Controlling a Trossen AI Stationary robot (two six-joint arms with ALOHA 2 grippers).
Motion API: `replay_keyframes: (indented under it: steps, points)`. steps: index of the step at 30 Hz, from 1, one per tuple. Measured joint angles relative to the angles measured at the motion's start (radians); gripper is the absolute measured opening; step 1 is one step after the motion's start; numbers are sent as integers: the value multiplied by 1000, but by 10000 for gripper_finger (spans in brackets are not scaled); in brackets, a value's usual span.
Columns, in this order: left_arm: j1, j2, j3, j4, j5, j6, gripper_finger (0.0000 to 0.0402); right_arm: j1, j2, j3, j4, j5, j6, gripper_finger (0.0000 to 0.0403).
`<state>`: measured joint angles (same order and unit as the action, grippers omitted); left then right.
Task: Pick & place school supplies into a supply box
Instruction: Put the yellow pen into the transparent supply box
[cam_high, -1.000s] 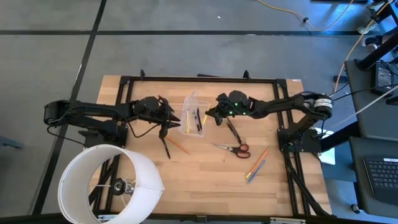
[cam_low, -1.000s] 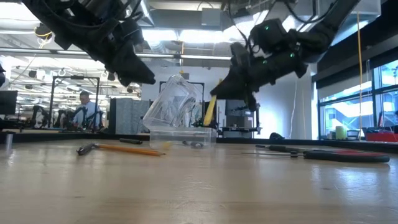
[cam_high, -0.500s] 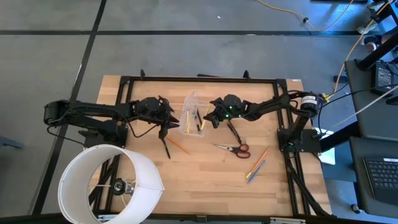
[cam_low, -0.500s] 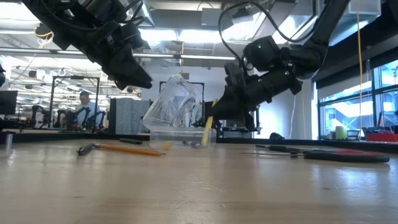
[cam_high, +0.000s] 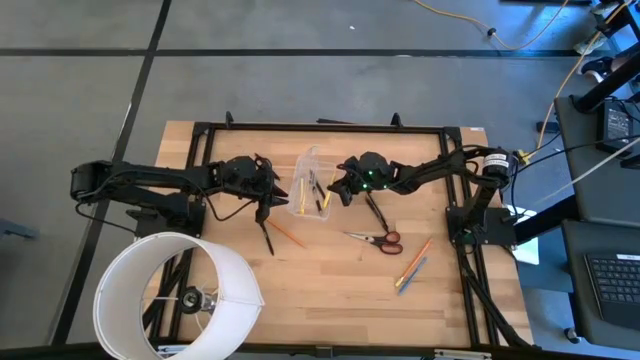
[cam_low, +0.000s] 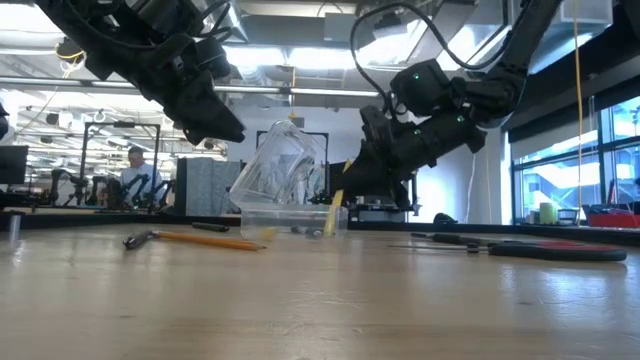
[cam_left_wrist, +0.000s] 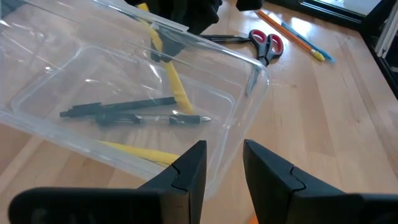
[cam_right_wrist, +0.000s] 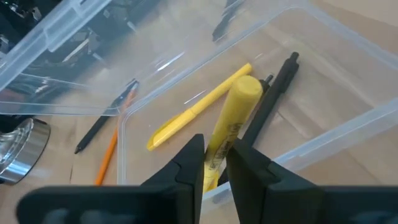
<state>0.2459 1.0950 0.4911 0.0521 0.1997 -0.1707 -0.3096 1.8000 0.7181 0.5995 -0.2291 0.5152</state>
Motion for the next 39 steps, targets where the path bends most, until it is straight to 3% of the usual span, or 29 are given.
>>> replay_keyframes:
  steps: [19, 30, 39]
  points:
    - [0, 0, 0, 0, -2, 0, 98, 0, 0, 0, 5, 0, -159, 73]
    - [0, 0, 0, 0, -1, 0, 98, -7, 0, 0, -2, 3, -164, 134]
    - [0, 0, 0, 0, -1, 0, 98, -38, 0, 0, 0, 105, -261, 136]
